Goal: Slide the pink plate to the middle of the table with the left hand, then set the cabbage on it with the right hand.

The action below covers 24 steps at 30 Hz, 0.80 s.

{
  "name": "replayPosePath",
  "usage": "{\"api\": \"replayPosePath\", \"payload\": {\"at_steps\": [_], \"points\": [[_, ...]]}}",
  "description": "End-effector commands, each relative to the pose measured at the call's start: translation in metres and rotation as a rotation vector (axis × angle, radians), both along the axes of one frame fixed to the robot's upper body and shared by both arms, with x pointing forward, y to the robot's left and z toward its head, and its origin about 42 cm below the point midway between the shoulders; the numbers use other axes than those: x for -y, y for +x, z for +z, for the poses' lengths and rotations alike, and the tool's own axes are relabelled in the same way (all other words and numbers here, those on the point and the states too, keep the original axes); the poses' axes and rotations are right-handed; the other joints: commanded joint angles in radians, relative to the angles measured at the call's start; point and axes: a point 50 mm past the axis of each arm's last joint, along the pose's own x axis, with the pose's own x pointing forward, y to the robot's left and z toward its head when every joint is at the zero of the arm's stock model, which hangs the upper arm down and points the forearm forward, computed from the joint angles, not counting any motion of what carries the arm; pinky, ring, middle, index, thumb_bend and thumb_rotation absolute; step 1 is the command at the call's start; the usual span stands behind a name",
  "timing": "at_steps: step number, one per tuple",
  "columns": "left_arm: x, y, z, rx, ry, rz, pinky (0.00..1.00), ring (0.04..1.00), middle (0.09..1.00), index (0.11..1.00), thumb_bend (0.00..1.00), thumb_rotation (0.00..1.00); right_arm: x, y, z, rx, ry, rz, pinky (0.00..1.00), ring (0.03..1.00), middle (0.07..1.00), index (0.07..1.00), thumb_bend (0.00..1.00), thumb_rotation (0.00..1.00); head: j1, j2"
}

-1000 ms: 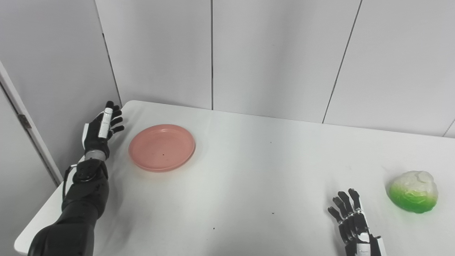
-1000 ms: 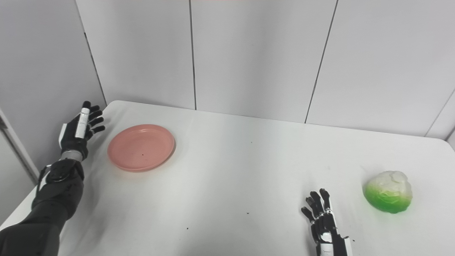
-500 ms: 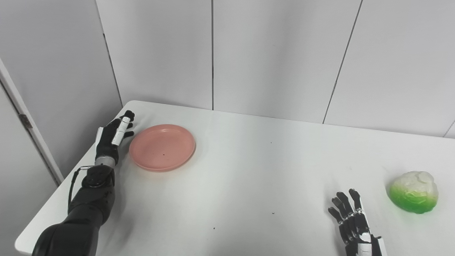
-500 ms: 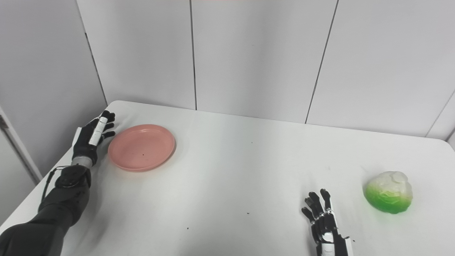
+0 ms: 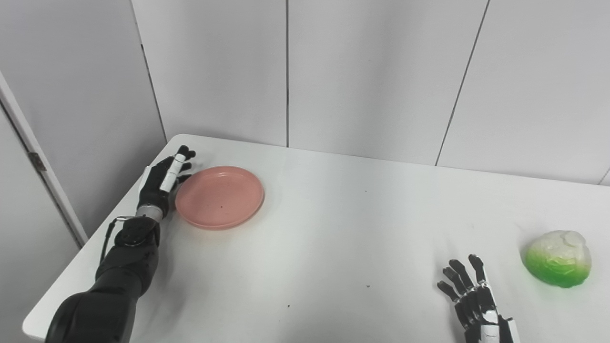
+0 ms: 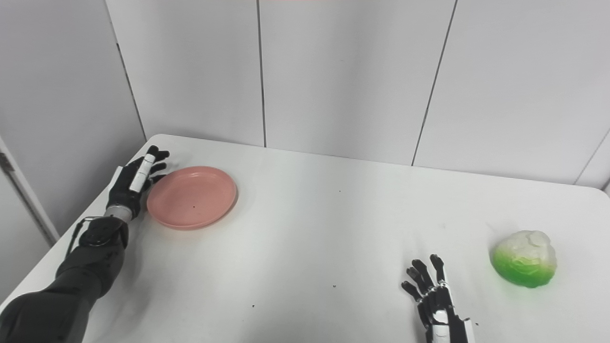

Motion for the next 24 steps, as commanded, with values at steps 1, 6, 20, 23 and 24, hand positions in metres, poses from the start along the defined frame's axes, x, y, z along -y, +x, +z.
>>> {"api": "replayPosePath", "payload": {"at_steps": [1, 6, 20, 23, 24], "points": [[0.024, 0.022, 0.022, 0.058, -0.057, -0.07, 0.74, 0.837, 0.831, 0.649, 0.96, 0.81, 0.014, -0.017, -0.023, -0.132, -0.022, -0.017, 0.84, 0.888, 0.889, 0.976, 0.85, 1.0, -0.001, 0.007], [0.037, 0.026, 0.027, 0.08, -0.092, -0.094, 0.69, 0.802, 0.802, 0.655, 0.96, 0.85, 0.014, -0.018, -0.022, -0.143, -0.022, -0.016, 0.84, 0.885, 0.885, 0.973, 0.83, 1.0, -0.001, 0.007], [0.067, 0.026, 0.027, 0.042, -0.062, -0.201, 0.71, 0.821, 0.809, 0.691, 0.88, 0.91, 0.007, -0.016, -0.023, -0.142, -0.022, -0.016, 0.82, 0.872, 0.877, 0.967, 0.82, 1.0, -0.032, 0.003], [0.073, 0.023, 0.024, 0.044, -0.068, -0.238, 0.71, 0.828, 0.822, 0.687, 0.9, 0.88, 0.005, -0.017, -0.02, -0.146, -0.027, -0.015, 0.82, 0.868, 0.877, 0.97, 0.82, 1.0, -0.064, 0.014], [0.074, 0.022, 0.024, 0.044, -0.068, -0.245, 0.73, 0.834, 0.826, 0.689, 0.92, 0.87, 0.005, -0.017, -0.02, -0.147, -0.029, -0.015, 0.82, 0.866, 0.876, 0.969, 0.82, 1.0, -0.064, 0.014]]}}
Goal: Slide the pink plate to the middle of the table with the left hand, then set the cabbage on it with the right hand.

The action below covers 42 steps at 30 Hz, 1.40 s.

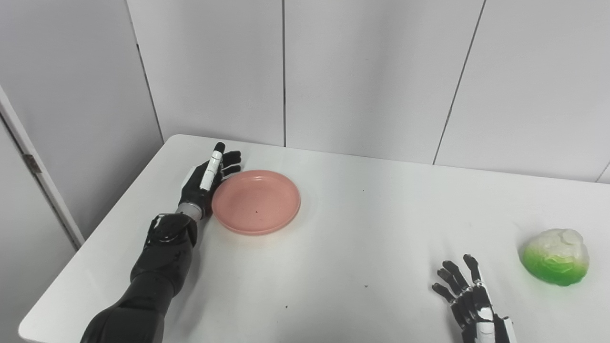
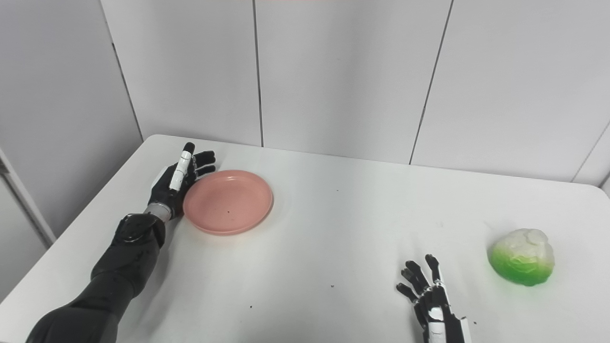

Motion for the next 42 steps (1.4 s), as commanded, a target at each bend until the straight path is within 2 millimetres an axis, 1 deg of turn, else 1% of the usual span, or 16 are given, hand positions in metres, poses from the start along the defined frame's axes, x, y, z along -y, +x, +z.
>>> {"api": "replayPosePath", "payload": {"at_steps": [1, 2, 7, 9, 11, 14, 17, 18, 22, 24, 27, 28, 32, 33, 35, 42], "points": [[0.007, 0.01, 0.02, 0.047, 0.003, -0.049, 0.73, 0.838, 0.829, 0.69, 0.92, 0.87, 0.007, -0.017, -0.021, -0.125, -0.014, -0.018, 0.82, 0.864, 0.875, 0.969, 0.82, 1.0, 0.001, 0.0], [0.007, 0.01, 0.02, 0.047, 0.003, -0.051, 0.73, 0.839, 0.83, 0.691, 0.93, 0.87, 0.007, -0.017, -0.021, -0.125, -0.014, -0.018, 0.82, 0.864, 0.874, 0.969, 0.83, 1.0, 0.001, 0.0], [0.036, 0.007, 0.014, 0.032, 0.031, -0.128, 0.73, 0.833, 0.824, 0.692, 0.91, 0.87, 0.005, -0.018, -0.02, -0.12, -0.019, -0.006, 0.8, 0.867, 0.872, 0.96, 0.81, 0.97, -0.009, 0.008], [0.048, 0.005, 0.01, 0.02, 0.047, -0.159, 0.72, 0.829, 0.825, 0.697, 0.9, 0.89, 0.004, -0.017, -0.019, -0.121, -0.022, -0.001, 0.81, 0.872, 0.874, 0.962, 0.81, 0.97, -0.022, 0.011], [0.053, 0.004, 0.007, 0.01, 0.054, -0.173, 0.73, 0.831, 0.827, 0.693, 0.9, 0.91, 0.003, -0.017, -0.019, -0.122, -0.022, 0.001, 0.81, 0.874, 0.875, 0.962, 0.8, 0.97, -0.022, 0.011], [0.066, 0.0, -0.002, -0.002, 0.061, -0.201, 0.74, 0.838, 0.837, 0.691, 0.91, 0.92, -0.003, -0.017, -0.017, -0.119, -0.031, 0.005, 0.81, 0.865, 0.87, 0.961, 0.79, 0.96, -0.086, 0.031], [0.07, -0.001, -0.004, -0.006, 0.063, -0.208, 0.73, 0.839, 0.845, 0.69, 0.91, 0.93, -0.005, -0.017, -0.016, -0.117, -0.034, 0.007, 0.8, 0.855, 0.864, 0.956, 0.79, 0.94, -0.086, 0.031], [0.072, -0.002, -0.006, -0.008, 0.061, -0.209, 0.74, 0.838, 0.856, 0.682, 0.91, 0.93, -0.009, -0.017, -0.015, -0.116, -0.037, 0.007, 0.8, 0.848, 0.861, 0.951, 0.79, 0.93, -0.152, 0.045], [0.083, -0.006, -0.013, 0.001, 0.105, -0.188, 0.77, 0.84, 0.879, 0.672, 0.92, 0.93, -0.023, -0.018, -0.011, -0.102, -0.056, 0.009, 0.78, 0.835, 0.852, 0.94, 0.79, 0.91, -0.222, 0.053], [0.085, -0.006, -0.016, 0.011, 0.136, -0.181, 0.76, 0.835, 0.883, 0.688, 0.92, 0.94, -0.029, -0.017, -0.011, -0.098, -0.057, 0.013, 0.77, 0.833, 0.849, 0.937, 0.8, 0.91, -0.246, 0.055], [0.091, -0.007, -0.019, 0.015, 0.14, -0.164, 0.73, 0.83, 0.874, 0.692, 0.91, 0.92, -0.033, -0.017, -0.009, -0.096, -0.059, 0.019, 0.77, 0.84, 0.859, 0.939, 0.78, 0.92, -0.246, 0.055], [0.095, -0.006, -0.019, 0.014, 0.136, -0.159, 0.73, 0.83, 0.874, 0.692, 0.91, 0.92, -0.037, -0.016, -0.009, -0.094, -0.058, 0.022, 0.77, 0.84, 0.859, 0.939, 0.78, 0.92, -0.279, 0.063], [0.105, -0.006, -0.02, 0.011, 0.116, -0.162, 0.75, 0.845, 0.878, 0.699, 0.91, 0.94, -0.046, -0.015, -0.006, -0.091, -0.059, 0.027, 0.77, 0.848, 0.868, 0.948, 0.75, 0.93, -0.299, 0.068], [0.11, -0.006, -0.02, 0.008, 0.09, -0.166, 0.75, 0.846, 0.878, 0.699, 0.91, 0.94, -0.049, -0.015, -0.006, -0.091, -0.062, 0.027, 0.77, 0.848, 0.869, 0.948, 0.75, 0.93, -0.327, 0.072], [0.121, -0.007, -0.02, 0.002, 0.045, -0.171, 0.79, 0.855, 0.879, 0.685, 0.9, 0.91, -0.054, -0.015, -0.005, -0.093, -0.069, 0.025, 0.77, 0.847, 0.872, 0.952, 0.75, 0.94, -0.347, 0.077], [0.148, -0.013, -0.02, 0.019, 0.109, -0.153, 0.79, 0.855, 0.873, 0.709, 0.88, 0.95, -0.064, -0.014, -0.002, -0.086, -0.089, 0.025, 0.77, 0.85, 0.876, 0.956, 0.71, 0.96, -0.374, 0.08]]}}
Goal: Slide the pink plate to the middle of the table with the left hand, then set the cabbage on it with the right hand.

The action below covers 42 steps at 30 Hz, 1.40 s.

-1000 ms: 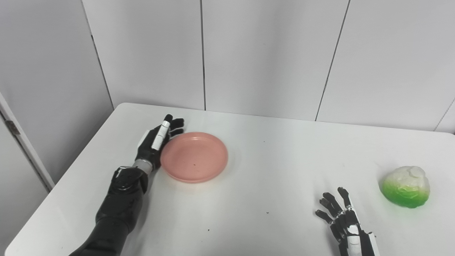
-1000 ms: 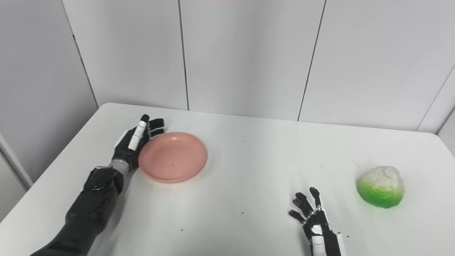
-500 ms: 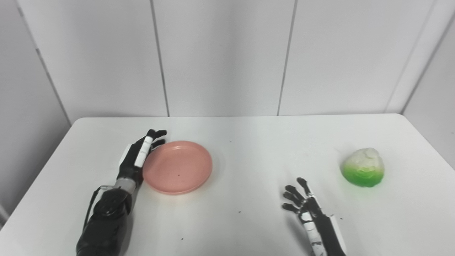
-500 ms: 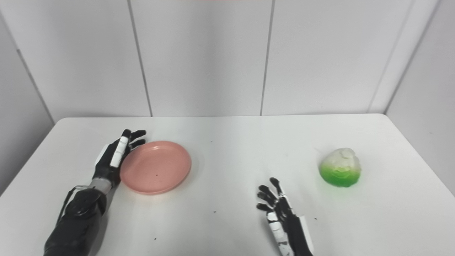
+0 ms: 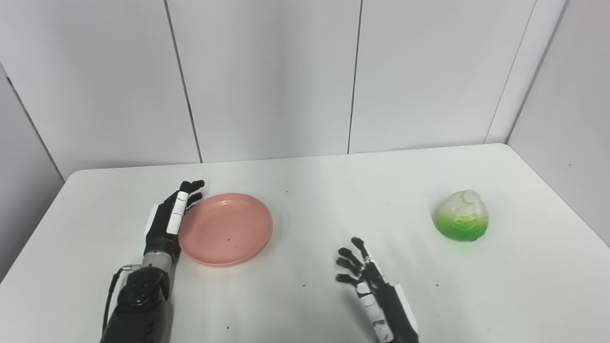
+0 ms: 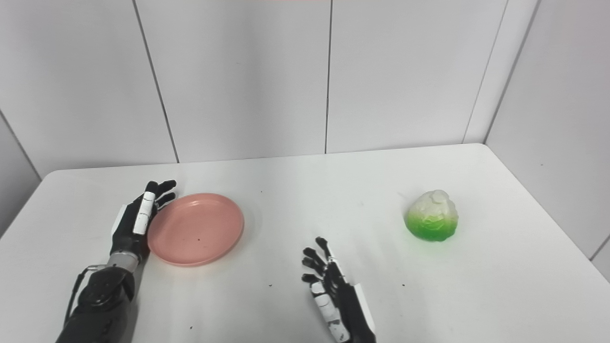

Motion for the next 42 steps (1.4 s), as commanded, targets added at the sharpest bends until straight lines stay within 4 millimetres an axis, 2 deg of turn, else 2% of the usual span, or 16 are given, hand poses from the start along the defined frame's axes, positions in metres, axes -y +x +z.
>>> {"api": "replayPosePath", "payload": {"at_steps": [1, 4, 13, 17, 27, 36, 42], "points": [[0.033, -0.001, -0.003, -0.027, -0.001, -0.064, 0.79, 0.854, 0.872, 0.709, 0.88, 0.95, -0.01, -0.012, -0.008, -0.068, 0.02, -0.006, 0.77, 0.85, 0.876, 0.956, 0.71, 0.96, -0.005, 0.003], [0.048, -0.002, -0.002, -0.038, -0.035, -0.061, 0.79, 0.864, 0.884, 0.716, 0.87, 0.95, -0.013, -0.011, -0.006, -0.07, 0.018, -0.009, 0.78, 0.851, 0.878, 0.957, 0.7, 0.97, -0.015, 0.01], [0.072, -0.005, 0.003, -0.058, -0.121, -0.082, 0.79, 0.867, 0.897, 0.706, 0.86, 0.94, -0.02, -0.008, -0.005, -0.078, 0.026, -0.013, 0.78, 0.847, 0.873, 0.953, 0.71, 0.95, -0.055, 0.02], [0.075, -0.007, 0.006, -0.073, -0.156, -0.089, 0.79, 0.869, 0.898, 0.706, 0.86, 0.93, -0.023, -0.007, -0.004, -0.078, 0.024, -0.014, 0.78, 0.848, 0.873, 0.952, 0.72, 0.95, -0.069, 0.029], [0.081, -0.011, 0.005, -0.109, -0.258, -0.126, 0.88, 0.883, 0.892, 0.671, 0.84, 0.88, -0.035, -0.001, 0.0, -0.089, 0.019, -0.015, 0.78, 0.846, 0.87, 0.952, 0.74, 0.94, -0.097, 0.035], [0.09, -0.012, 0.008, -0.116, -0.271, -0.152, 0.85, 0.889, 0.913, 0.683, 0.83, 0.88, -0.038, 0.001, -0.001, -0.087, 0.012, -0.018, 0.77, 0.845, 0.871, 0.952, 0.74, 0.94, -0.112, 0.034], [0.088, -0.009, 0.007, -0.114, -0.259, -0.151, 0.85, 0.894, 0.919, 0.695, 0.83, 0.9, -0.037, 0.003, -0.002, -0.072, 0.008, -0.026, 0.77, 0.841, 0.871, 0.955, 0.74, 0.94, -0.12, 0.029]]}}
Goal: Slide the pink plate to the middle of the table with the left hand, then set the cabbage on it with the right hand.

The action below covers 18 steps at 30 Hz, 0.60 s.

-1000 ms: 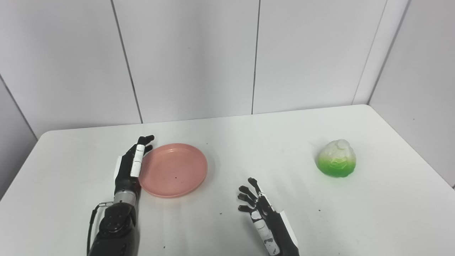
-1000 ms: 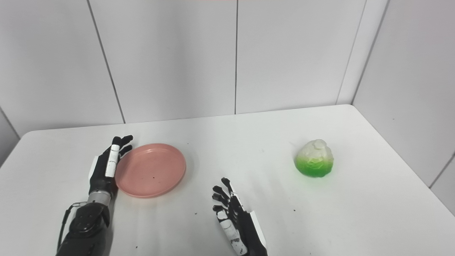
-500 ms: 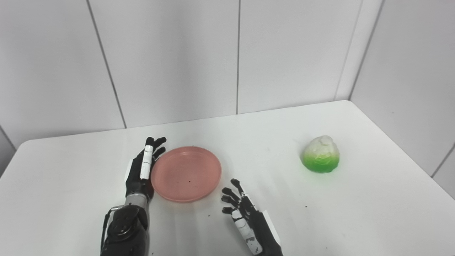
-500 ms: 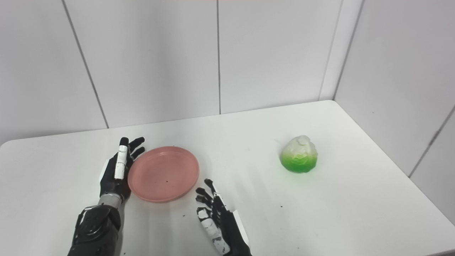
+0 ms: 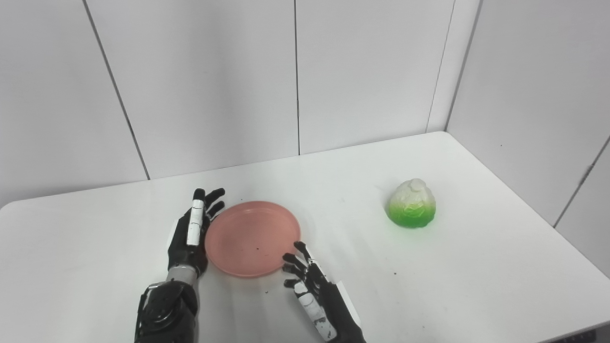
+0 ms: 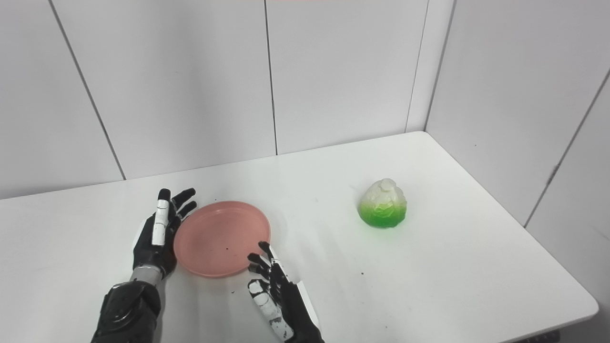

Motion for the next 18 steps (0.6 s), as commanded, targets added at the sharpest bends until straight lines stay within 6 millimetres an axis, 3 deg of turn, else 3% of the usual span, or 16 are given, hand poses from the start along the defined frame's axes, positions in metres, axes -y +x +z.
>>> {"api": "replayPosePath", "payload": {"at_steps": [1, 5, 11, 15, 16, 18], "points": [[-0.001, 0.004, -0.002, -0.019, 0.011, -0.006, 0.84, 0.891, 0.918, 0.694, 0.83, 0.9, -0.005, -0.003, -0.006, -0.03, 0.021, -0.008, 0.78, 0.845, 0.876, 0.955, 0.74, 0.94, 0.0, 0.0], [-0.004, 0.006, -0.005, -0.023, 0.004, -0.003, 0.84, 0.892, 0.921, 0.694, 0.83, 0.9, -0.002, -0.003, 0.0, -0.015, 0.062, -0.013, 0.79, 0.87, 0.902, 0.96, 0.75, 0.95, -0.003, -0.002], [-0.009, 0.01, -0.007, -0.032, -0.008, 0.004, 0.82, 0.886, 0.926, 0.698, 0.84, 0.9, 0.008, -0.003, 0.037, 0.036, 0.092, -0.017, 0.82, 0.911, 0.936, 0.969, 0.86, 0.96, -0.009, -0.011], [-0.011, 0.013, -0.006, -0.035, -0.01, 0.007, 0.86, 0.896, 0.948, 0.712, 0.84, 0.9, 0.02, -0.012, 0.063, 0.068, 0.096, 0.001, 0.78, 0.91, 0.949, 0.994, 0.92, 0.79, -0.018, -0.013], [-0.011, 0.014, -0.007, -0.038, -0.012, 0.009, 0.86, 0.896, 0.948, 0.713, 0.84, 0.9, 0.025, -0.013, 0.069, 0.075, 0.093, 0.006, 0.78, 0.912, 0.951, 0.995, 0.93, 0.78, -0.027, -0.017], [-0.011, 0.016, -0.007, -0.045, -0.023, 0.012, 0.86, 0.899, 0.956, 0.718, 0.84, 0.91, 0.038, -0.015, 0.082, 0.093, 0.064, 0.027, 0.82, 0.953, 0.984, 0.999, 0.94, 0.66, -0.032, -0.02]]}}
